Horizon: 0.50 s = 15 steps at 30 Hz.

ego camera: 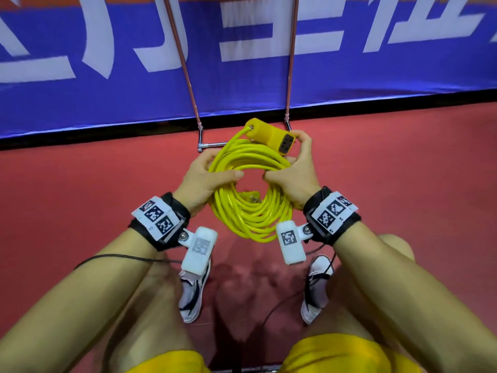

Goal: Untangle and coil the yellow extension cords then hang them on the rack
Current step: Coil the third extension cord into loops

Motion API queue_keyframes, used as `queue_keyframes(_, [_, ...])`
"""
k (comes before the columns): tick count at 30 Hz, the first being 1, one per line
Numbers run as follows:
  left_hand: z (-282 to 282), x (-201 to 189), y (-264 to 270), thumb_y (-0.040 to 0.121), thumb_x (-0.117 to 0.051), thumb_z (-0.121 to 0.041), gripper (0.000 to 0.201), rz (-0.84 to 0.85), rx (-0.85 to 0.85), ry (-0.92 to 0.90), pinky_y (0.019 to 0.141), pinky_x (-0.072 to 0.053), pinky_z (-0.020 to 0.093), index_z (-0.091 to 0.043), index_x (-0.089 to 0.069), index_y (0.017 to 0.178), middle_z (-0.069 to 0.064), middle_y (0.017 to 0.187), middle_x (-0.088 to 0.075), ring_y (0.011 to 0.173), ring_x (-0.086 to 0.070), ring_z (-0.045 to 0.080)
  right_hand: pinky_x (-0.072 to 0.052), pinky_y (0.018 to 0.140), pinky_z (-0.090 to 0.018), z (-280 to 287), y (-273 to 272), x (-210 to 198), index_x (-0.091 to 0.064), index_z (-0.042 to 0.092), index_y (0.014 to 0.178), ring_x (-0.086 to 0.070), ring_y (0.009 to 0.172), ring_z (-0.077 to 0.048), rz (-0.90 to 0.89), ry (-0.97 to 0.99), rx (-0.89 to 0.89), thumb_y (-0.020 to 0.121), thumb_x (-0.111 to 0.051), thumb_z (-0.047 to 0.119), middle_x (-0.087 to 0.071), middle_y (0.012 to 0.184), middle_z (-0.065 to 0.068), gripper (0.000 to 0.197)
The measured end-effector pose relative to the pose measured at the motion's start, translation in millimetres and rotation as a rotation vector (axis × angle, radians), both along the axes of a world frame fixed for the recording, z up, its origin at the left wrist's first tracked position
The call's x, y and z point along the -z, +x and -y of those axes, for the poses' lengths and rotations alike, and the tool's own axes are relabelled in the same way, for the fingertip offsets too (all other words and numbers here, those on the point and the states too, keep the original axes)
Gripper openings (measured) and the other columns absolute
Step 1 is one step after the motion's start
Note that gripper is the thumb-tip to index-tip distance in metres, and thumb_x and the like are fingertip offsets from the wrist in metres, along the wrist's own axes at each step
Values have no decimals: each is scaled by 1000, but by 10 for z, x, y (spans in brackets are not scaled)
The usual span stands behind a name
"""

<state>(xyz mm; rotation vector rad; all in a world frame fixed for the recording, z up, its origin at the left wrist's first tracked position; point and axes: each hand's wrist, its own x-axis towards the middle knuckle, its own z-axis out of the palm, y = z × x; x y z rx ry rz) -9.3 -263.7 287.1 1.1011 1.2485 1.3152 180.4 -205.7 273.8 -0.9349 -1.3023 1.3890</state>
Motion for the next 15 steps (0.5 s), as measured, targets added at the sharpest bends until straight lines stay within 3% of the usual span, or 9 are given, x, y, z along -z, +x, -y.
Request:
queue_keyframes(4, [1, -196, 10, 48, -89, -19, 64, -101, -85, 74, 67, -54, 36, -20, -61, 106, 4, 84, -67, 69, -61, 20, -44, 48, -33, 49, -70, -171, -31, 26, 125, -52, 54, -22, -41, 12, 82, 64, -66, -18, -57, 73, -17, 83])
queue_keyframes(8, [-8, -573, -17, 60, -79, -10, 54, -176, -102, 119, 68, -50, 36, -13, -60, 110, 11, 85, -64, 71, -59, 23, -44, 48, -30, 85, -119, -503, -29, 21, 127, -54, 52, -20, -70, 63, 94, 65, -65, -19, -59, 78, -15, 82])
queue_keyframes(11, [-40, -917, -16, 68, -79, 2, 50, -207, -117, 184, 65, -49, 31, -6, -60, 114, 6, 81, -63, 66, -58, 16, -46, 49, -30, 75, -114, -894, -29, 23, 125, -55, 51, -20, -73, 93, 100, 65, -67, -17, -61, 77, -12, 82])
queue_keyframes(15, [-122, -1391, 0, 65, -77, -3, 43, -257, -124, 288, 59, -49, 22, -10, -63, 106, 2, 79, -65, 64, -58, 9, -46, 49, -33, 1, -117, -1367, -29, 26, 124, -52, 55, -23, -74, 133, 128, 68, -65, -17, -56, 75, -16, 79])
